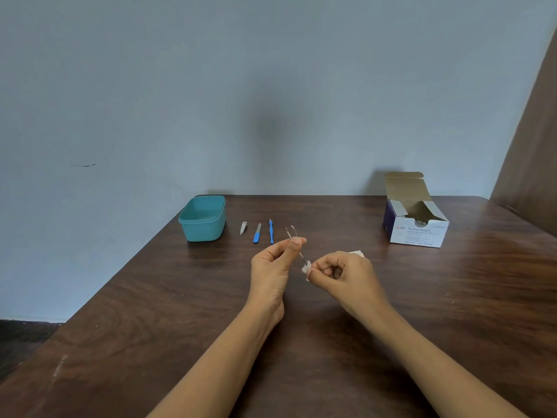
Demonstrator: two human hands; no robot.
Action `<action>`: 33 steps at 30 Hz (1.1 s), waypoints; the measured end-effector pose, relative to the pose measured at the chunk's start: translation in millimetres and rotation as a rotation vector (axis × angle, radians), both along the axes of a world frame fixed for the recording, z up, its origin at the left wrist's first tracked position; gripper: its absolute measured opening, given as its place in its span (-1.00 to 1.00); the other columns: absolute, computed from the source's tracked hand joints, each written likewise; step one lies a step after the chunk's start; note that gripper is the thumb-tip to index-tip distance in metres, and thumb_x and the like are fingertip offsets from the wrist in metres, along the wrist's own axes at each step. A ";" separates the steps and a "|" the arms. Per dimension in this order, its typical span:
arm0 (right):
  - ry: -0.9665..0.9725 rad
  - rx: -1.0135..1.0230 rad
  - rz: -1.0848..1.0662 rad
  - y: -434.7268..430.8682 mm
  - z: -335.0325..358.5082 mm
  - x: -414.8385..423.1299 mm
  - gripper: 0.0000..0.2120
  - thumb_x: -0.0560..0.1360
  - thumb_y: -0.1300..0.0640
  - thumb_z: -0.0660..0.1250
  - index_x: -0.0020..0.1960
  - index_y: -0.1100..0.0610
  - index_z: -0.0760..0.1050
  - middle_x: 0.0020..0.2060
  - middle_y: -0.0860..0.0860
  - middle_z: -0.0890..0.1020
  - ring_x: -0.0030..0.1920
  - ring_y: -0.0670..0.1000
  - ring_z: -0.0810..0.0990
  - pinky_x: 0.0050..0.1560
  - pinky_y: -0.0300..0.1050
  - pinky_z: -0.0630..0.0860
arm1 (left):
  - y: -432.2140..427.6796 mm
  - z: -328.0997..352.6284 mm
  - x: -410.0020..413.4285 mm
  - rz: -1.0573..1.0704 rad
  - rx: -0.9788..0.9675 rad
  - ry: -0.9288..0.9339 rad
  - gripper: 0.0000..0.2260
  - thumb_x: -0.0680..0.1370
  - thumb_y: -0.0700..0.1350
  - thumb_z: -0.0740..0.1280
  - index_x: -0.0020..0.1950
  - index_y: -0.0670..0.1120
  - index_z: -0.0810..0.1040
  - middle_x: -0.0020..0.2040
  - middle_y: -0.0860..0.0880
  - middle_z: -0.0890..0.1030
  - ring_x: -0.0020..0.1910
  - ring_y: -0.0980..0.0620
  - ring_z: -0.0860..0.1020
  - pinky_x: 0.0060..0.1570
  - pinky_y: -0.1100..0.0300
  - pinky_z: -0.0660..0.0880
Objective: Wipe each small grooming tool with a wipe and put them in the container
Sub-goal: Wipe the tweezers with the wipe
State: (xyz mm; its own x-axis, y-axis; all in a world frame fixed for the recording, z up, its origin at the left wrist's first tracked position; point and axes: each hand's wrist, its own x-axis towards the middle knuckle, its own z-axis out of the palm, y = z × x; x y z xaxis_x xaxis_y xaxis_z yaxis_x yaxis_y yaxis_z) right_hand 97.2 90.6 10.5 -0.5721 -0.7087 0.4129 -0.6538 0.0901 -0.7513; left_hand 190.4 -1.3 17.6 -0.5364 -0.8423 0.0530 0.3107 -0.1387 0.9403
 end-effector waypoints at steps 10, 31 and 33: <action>-0.243 -0.199 0.087 1.2 4.6 2.6 -0.90 0.45 0.17 0.44 -0.21 0.17 0.68 -0.45 0.07 0.60 -0.41 -0.16 0.49 -0.33 -0.32 0.45 | 6.4 -0.7 -0.4 -0.105 -0.058 -0.034 -0.91 0.50 -0.13 0.37 -0.07 -0.10 0.66 -0.21 0.07 0.68 -0.26 0.39 0.57 -0.13 0.31 0.33; -1.245 -0.163 0.213 -2.0 10.3 -5.8 -0.92 0.27 0.08 0.47 -0.32 0.06 0.59 -0.48 -0.11 0.43 -0.59 -0.18 0.25 -0.53 -0.37 0.20 | 0.5 5.7 7.9 -0.257 0.025 -0.028 -0.81 0.39 -0.01 0.40 -0.10 -0.07 0.70 -0.06 0.04 0.68 -0.03 0.13 0.47 -0.10 0.19 0.28; -1.263 -0.205 0.158 -3.4 7.6 -8.3 -0.88 0.29 0.08 0.47 -0.25 0.07 0.55 -0.46 -0.11 0.45 -0.58 -0.19 0.24 -0.52 -0.36 0.19 | -4.8 7.0 8.5 -0.232 0.091 0.031 -0.86 0.42 -0.05 0.39 -0.13 -0.07 0.70 -0.08 0.06 0.67 -0.09 0.15 0.45 -0.17 0.23 0.29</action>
State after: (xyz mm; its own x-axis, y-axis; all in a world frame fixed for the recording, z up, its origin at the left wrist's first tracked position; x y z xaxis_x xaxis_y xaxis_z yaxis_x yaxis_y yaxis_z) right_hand 88.9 87.3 18.1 -0.5597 -0.7927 -0.2418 0.5239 -0.1123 -0.8443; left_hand 198.9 -6.1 24.6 -0.7153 -0.6988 0.0023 0.2892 -0.2931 0.9113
